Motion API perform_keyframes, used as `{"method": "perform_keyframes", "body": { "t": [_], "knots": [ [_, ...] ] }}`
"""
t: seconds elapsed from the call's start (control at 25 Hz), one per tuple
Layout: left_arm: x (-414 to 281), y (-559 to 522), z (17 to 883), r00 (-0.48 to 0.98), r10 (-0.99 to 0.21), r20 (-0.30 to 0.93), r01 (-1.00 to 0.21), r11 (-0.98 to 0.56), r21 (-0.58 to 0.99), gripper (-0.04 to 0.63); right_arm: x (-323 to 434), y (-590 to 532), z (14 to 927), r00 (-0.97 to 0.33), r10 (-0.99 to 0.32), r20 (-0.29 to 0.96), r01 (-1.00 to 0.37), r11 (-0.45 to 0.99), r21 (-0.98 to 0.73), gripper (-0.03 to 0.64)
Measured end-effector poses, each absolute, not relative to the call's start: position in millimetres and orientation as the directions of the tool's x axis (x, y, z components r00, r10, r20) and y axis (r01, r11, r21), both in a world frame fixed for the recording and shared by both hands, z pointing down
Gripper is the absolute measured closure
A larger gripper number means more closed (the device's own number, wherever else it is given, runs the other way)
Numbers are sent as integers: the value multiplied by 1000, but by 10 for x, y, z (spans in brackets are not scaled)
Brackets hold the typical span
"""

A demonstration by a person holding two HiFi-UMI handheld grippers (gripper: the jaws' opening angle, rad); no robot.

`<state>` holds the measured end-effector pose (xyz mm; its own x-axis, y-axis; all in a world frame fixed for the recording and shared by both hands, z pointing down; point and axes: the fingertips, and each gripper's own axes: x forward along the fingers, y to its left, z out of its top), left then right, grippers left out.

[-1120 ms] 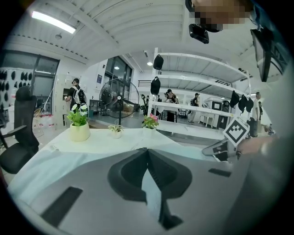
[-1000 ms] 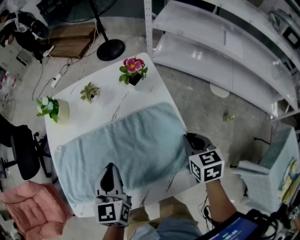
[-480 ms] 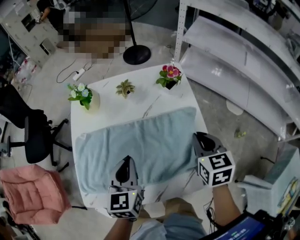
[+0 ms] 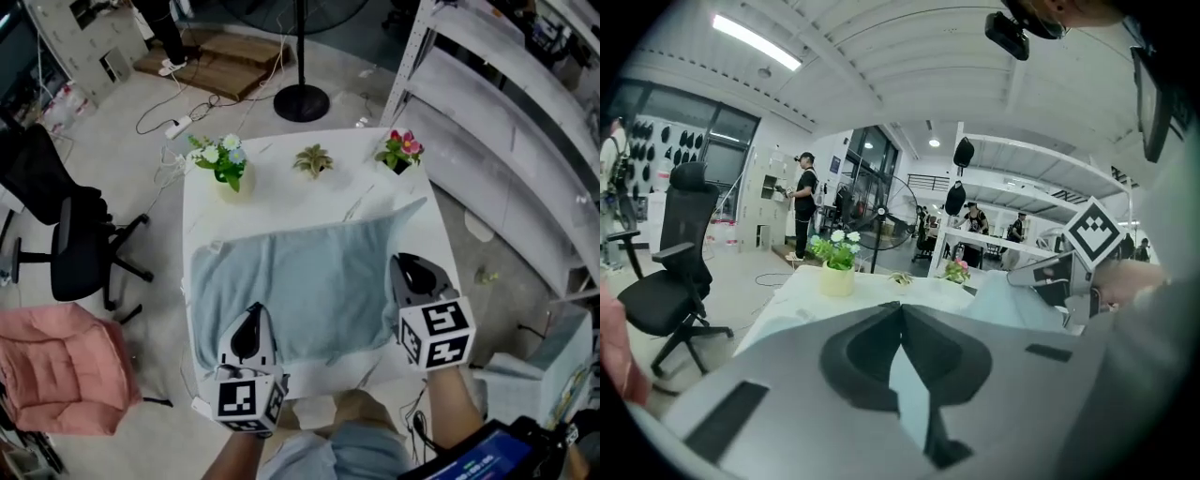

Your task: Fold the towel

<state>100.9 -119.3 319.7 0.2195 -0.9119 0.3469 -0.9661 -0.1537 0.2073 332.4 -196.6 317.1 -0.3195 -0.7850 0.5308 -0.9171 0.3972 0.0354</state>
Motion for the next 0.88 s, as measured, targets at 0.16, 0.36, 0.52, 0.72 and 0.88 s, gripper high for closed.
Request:
{"method": "perform_keyframes", "body": {
  "t": [0.16,0.36,0.52,0.72,0.88],
  "knots": [
    [512,-1060,3181,209,-920,332,-966,-143,214,589,2760,-1914,3168,-335,-777,533,-906,422,46,578],
    [-127,-845,3216,165,-928,333,-971,-94,219,589,2036,-1839,3216,-368,-759,537,-879,472,66,578],
    [-572,-659,3210,131,-931,341,-973,-56,223,589,1428,-1711,3422,-399,-724,563,-857,512,51,578],
    [-1102,-382,3286,78,-931,357,-974,6,228,589,693,-1500,3861,-436,-660,612,-825,565,22,578],
    [-1402,-239,3401,52,-929,365,-970,41,241,589,383,-1461,4009,-434,-652,621,-817,576,34,578]
  ]
}}
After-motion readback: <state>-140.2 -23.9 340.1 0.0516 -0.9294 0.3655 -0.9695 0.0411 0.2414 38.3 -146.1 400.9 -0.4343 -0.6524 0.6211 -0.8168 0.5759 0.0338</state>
